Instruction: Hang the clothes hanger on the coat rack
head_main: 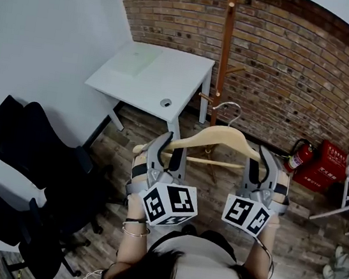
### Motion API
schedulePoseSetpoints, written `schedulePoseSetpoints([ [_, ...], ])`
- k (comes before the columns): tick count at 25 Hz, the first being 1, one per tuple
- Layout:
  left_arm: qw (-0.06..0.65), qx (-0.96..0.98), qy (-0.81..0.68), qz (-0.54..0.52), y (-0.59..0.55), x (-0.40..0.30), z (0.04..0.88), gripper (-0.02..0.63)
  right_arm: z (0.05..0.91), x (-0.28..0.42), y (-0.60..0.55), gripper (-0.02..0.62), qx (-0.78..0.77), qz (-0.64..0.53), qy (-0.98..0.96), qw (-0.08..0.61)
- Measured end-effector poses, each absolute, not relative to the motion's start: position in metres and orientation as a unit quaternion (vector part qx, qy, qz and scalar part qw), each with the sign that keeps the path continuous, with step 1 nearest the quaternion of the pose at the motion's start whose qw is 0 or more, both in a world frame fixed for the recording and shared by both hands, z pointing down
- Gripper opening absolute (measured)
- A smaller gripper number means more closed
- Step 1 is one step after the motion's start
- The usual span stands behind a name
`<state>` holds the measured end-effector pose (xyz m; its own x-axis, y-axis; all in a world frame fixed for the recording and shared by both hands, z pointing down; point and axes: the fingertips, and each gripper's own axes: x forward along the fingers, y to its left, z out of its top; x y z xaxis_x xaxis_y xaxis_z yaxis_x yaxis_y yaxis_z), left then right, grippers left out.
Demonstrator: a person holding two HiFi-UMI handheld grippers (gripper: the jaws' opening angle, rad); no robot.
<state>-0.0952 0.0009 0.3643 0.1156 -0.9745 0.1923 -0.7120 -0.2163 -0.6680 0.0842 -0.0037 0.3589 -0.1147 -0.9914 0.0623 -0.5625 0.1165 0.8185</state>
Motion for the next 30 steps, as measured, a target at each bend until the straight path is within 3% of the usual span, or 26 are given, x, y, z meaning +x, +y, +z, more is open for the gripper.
schedulePoseSetpoints([
  [30, 0.229, -0.722, 0.573, -0.312, -0.050, -0.098, 0.353, 0.141, 0.346, 0.082, -0.050, 0.110, 0.587, -0.320, -0.670, 0.323],
])
